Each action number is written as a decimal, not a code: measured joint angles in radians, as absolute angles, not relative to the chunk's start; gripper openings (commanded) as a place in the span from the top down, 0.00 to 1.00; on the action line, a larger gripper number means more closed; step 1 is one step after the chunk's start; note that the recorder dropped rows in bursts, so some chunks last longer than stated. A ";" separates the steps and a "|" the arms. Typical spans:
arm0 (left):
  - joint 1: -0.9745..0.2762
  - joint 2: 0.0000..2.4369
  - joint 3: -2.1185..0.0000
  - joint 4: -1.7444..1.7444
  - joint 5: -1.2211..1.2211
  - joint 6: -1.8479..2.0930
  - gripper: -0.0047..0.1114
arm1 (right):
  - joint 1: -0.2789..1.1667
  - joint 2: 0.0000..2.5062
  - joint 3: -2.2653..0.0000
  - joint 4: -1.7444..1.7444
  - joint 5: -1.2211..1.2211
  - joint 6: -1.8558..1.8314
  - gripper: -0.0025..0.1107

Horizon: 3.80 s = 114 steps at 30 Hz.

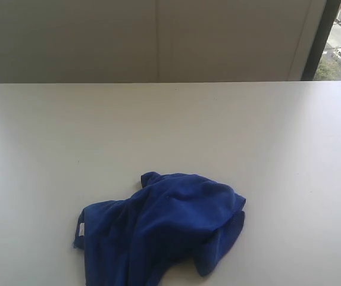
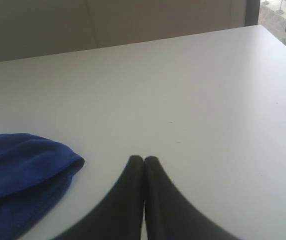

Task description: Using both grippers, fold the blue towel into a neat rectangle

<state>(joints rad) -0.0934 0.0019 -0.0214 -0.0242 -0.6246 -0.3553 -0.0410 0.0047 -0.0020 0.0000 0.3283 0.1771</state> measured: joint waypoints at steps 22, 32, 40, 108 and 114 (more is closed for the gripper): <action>-0.273 1.004 -0.763 0.024 0.529 0.155 0.96 | -0.041 0.005 -0.002 0.000 0.328 0.177 0.98; -0.735 1.369 -0.802 -0.332 0.465 0.488 0.96 | -0.041 0.005 -0.002 0.000 0.328 0.177 0.98; -0.859 1.501 -0.838 -0.395 0.406 0.488 0.68 | -0.041 0.005 -0.002 0.000 0.328 0.177 0.98; -0.943 1.400 -1.216 0.468 0.931 0.098 0.96 | -0.041 0.005 -0.002 0.000 0.328 0.198 0.98; -0.943 1.291 -1.332 0.773 0.954 0.089 0.96 | -0.041 0.005 -0.002 0.000 0.328 0.198 0.98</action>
